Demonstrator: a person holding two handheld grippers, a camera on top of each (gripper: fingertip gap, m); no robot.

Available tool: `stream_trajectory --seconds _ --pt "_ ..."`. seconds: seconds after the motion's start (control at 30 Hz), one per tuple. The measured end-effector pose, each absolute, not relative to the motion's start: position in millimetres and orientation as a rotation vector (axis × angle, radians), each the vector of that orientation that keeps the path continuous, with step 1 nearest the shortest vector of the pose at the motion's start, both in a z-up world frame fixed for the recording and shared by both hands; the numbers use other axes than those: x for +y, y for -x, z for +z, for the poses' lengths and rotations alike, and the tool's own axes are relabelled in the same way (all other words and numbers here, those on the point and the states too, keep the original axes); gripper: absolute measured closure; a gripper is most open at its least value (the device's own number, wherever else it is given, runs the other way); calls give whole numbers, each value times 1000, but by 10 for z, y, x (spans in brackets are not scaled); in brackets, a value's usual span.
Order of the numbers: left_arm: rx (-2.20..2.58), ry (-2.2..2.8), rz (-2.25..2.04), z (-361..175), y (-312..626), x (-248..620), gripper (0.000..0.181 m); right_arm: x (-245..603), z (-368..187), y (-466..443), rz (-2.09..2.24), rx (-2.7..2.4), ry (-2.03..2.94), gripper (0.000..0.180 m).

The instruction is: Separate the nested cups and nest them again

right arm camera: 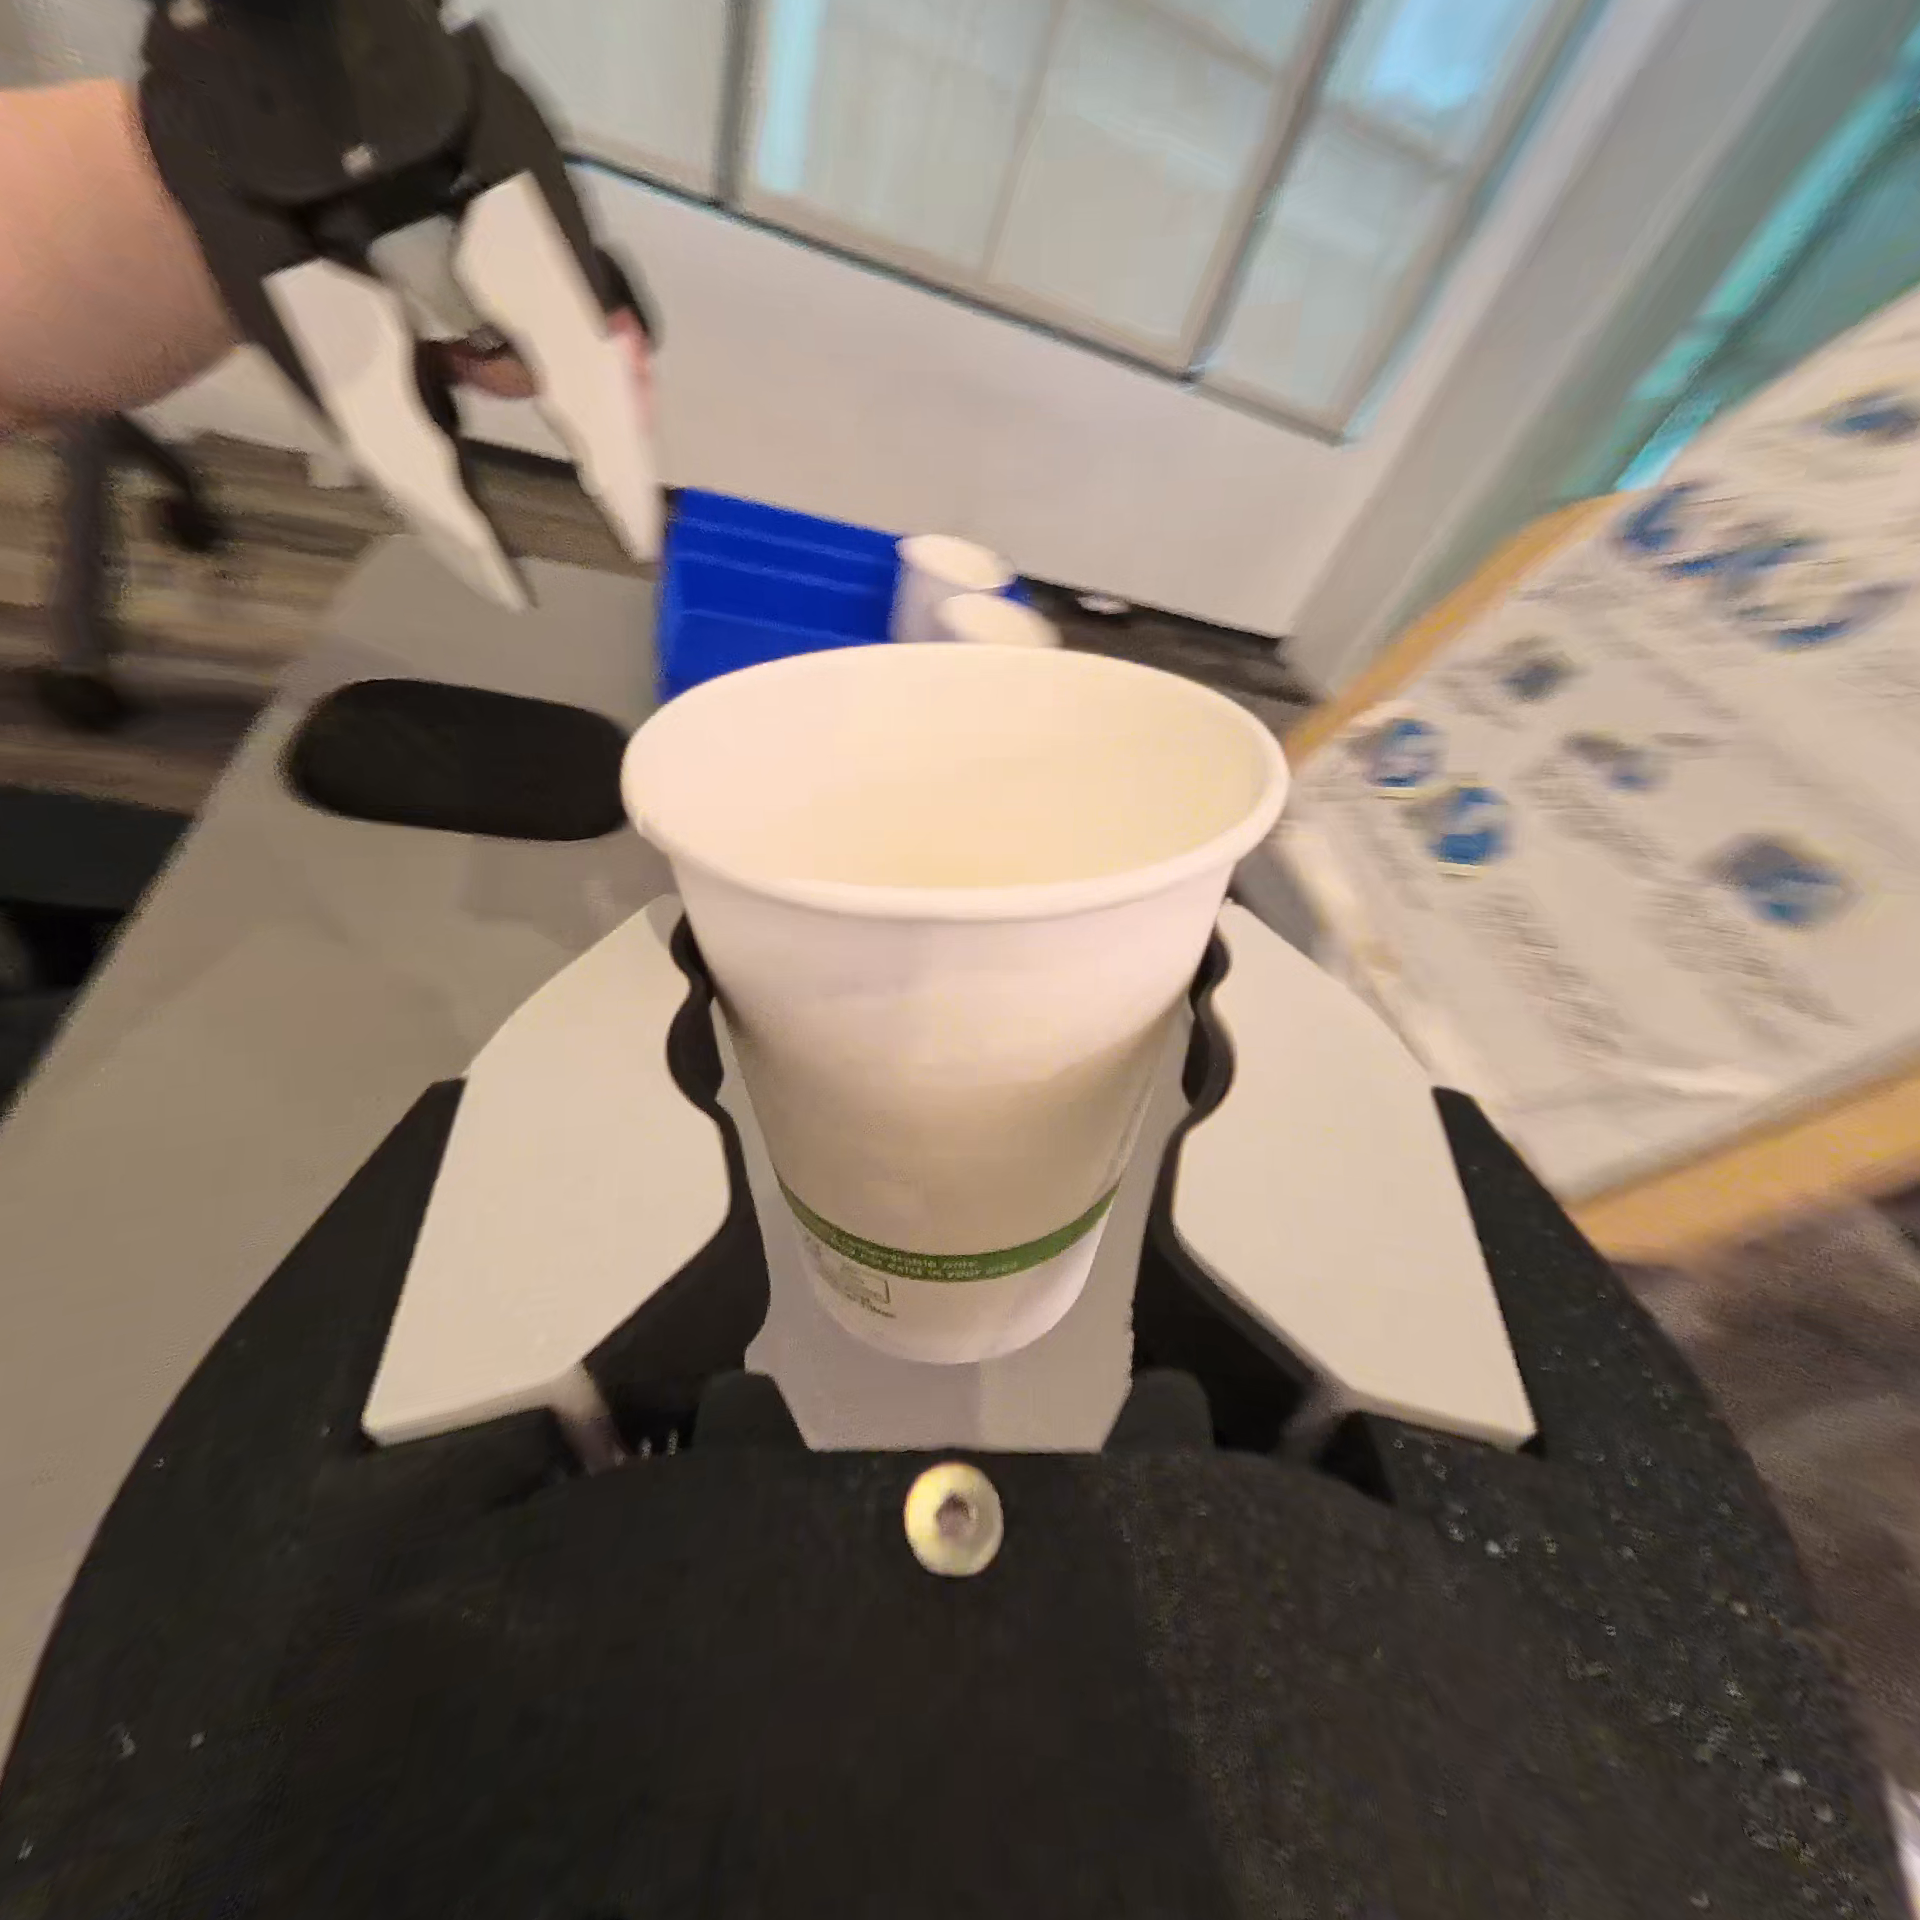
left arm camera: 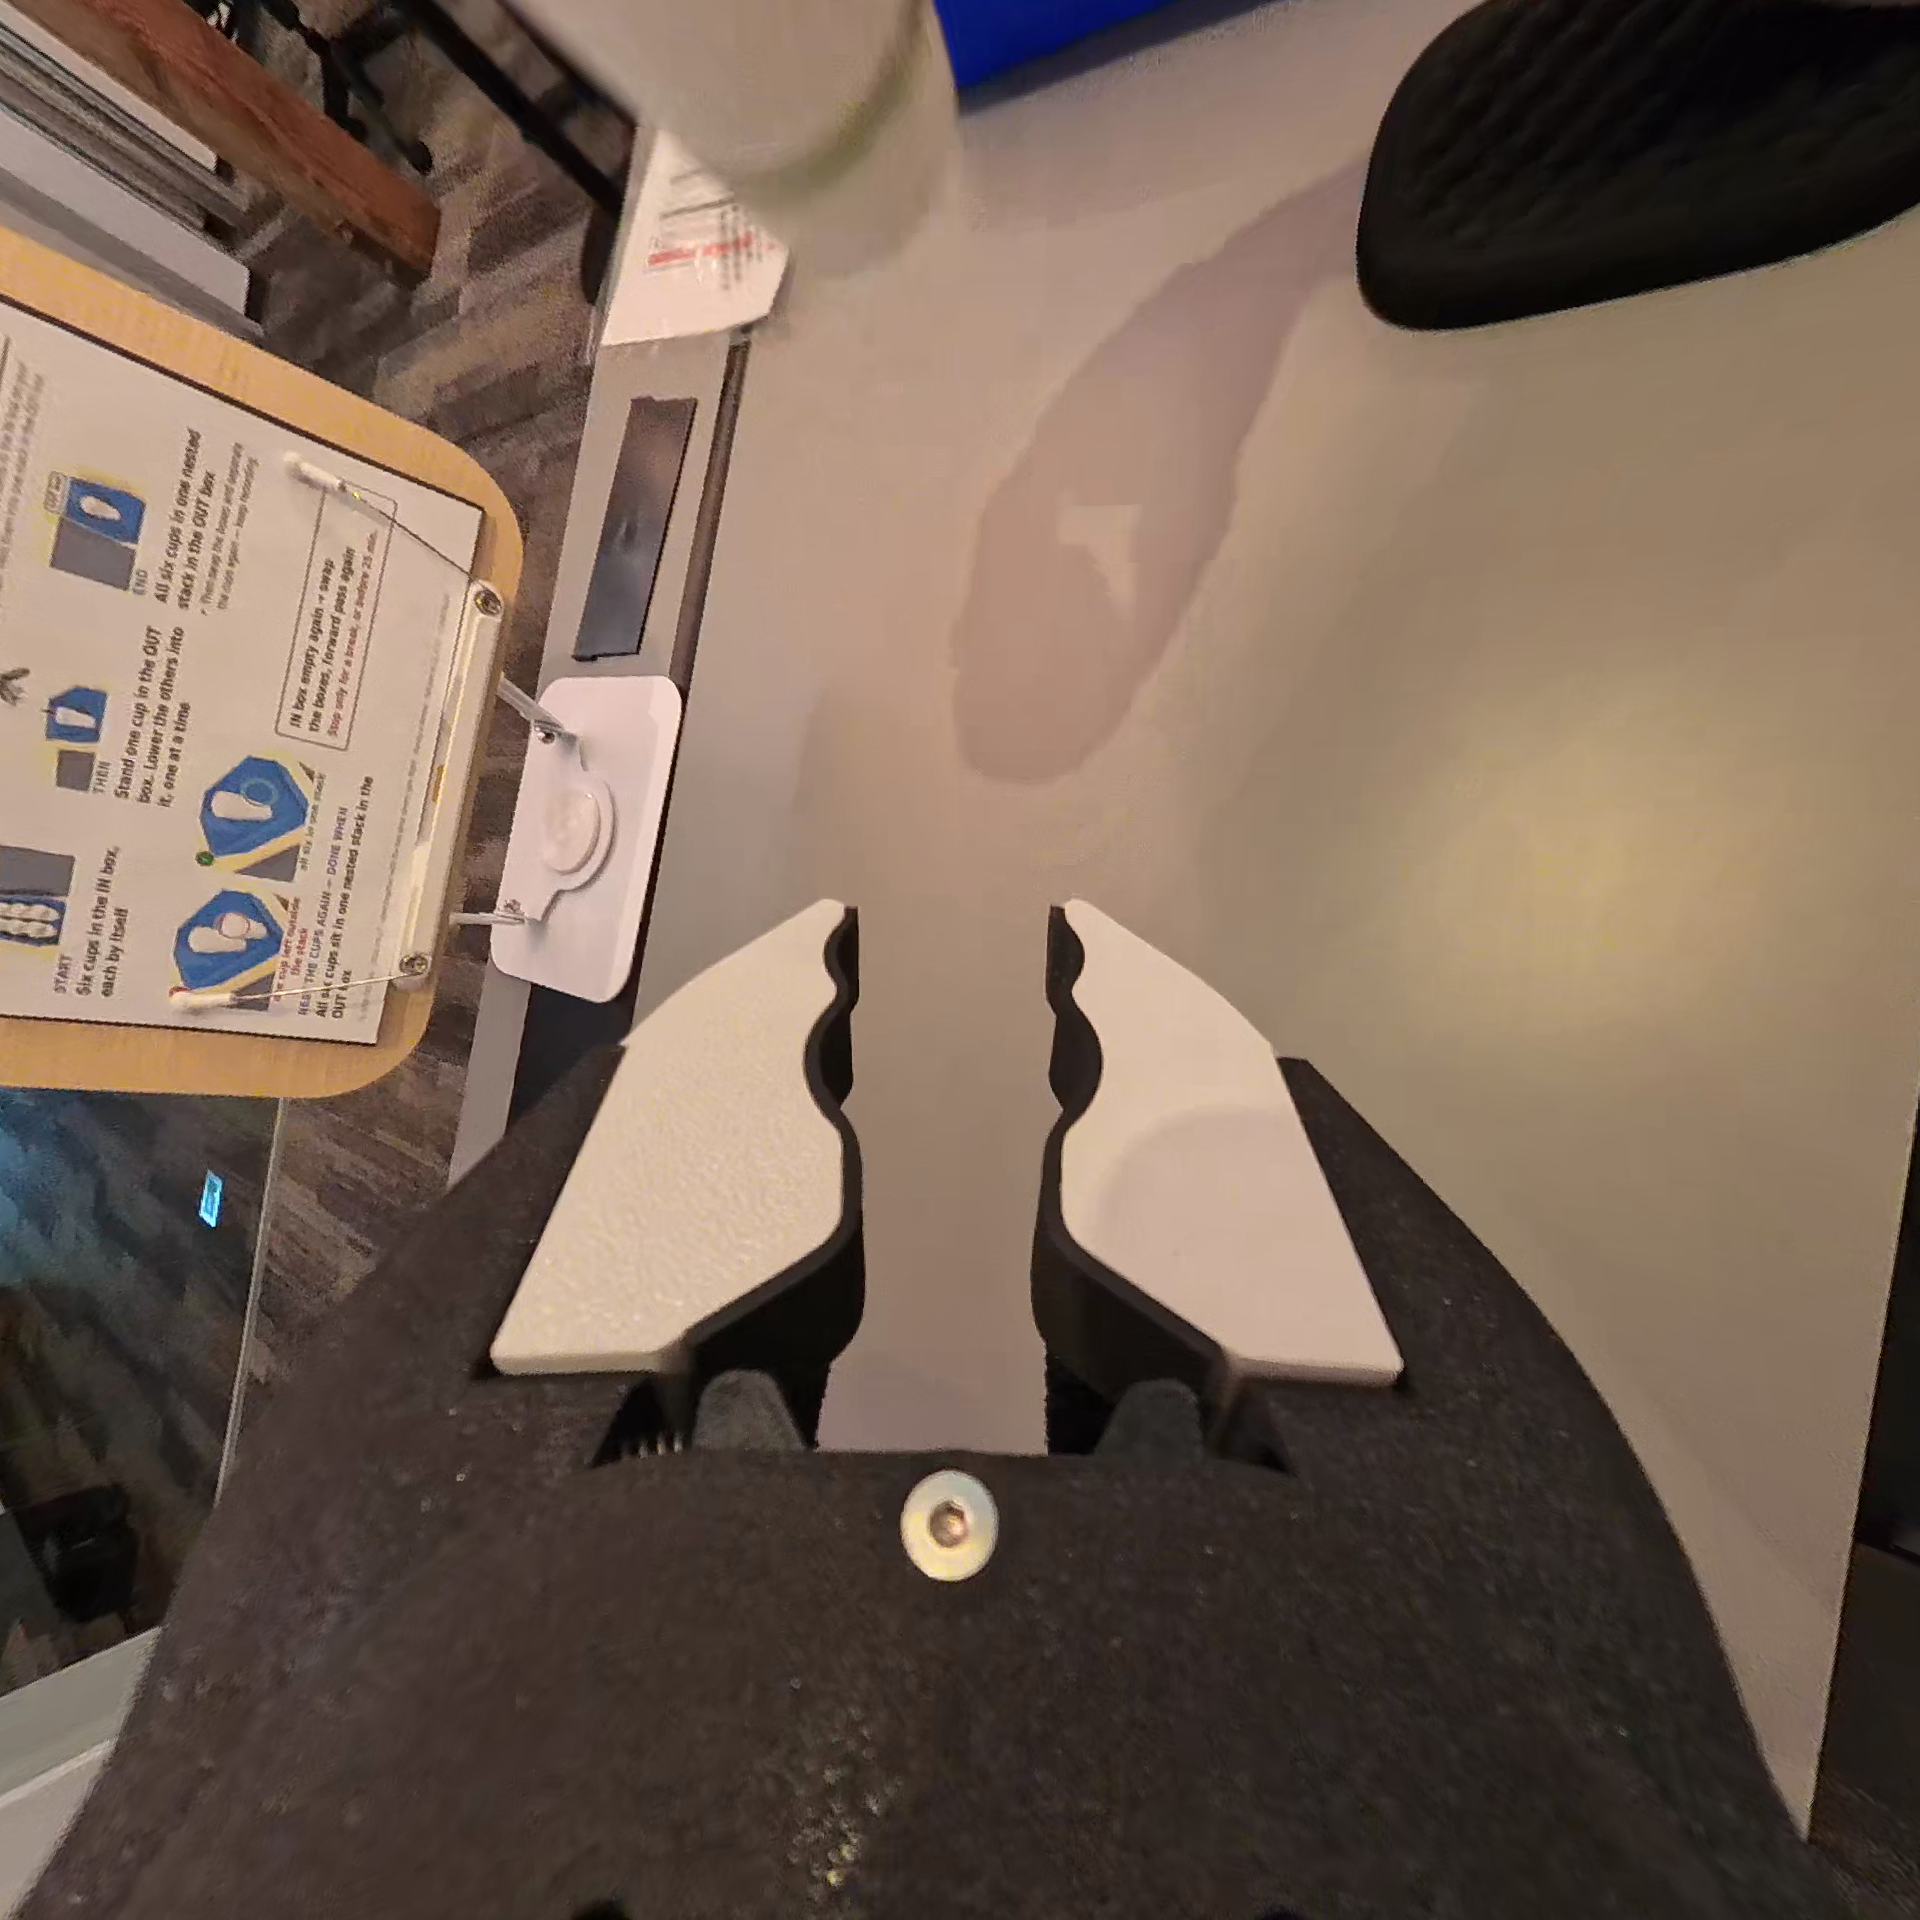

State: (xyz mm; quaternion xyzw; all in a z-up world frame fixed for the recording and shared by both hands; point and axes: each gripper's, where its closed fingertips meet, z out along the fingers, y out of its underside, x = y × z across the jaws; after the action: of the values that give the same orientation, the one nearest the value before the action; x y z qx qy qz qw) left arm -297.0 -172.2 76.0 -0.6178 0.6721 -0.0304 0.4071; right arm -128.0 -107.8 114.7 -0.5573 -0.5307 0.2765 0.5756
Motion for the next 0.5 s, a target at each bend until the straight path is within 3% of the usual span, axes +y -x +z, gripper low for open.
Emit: stream_trajectory --seconds 0.2,0.33,0.5 --pt "1720 1562 -40 648 3030 -1723 147 -782 1716 -1115 142 -515 1321 92" --pt "1729 1560 -45 636 2995 -1722 148 -682 1239 -2303 154 -154 1373 93" --pt "1749 1556 -50 621 2930 -1744 150 -600 904 -2800 175 35 1342 93"
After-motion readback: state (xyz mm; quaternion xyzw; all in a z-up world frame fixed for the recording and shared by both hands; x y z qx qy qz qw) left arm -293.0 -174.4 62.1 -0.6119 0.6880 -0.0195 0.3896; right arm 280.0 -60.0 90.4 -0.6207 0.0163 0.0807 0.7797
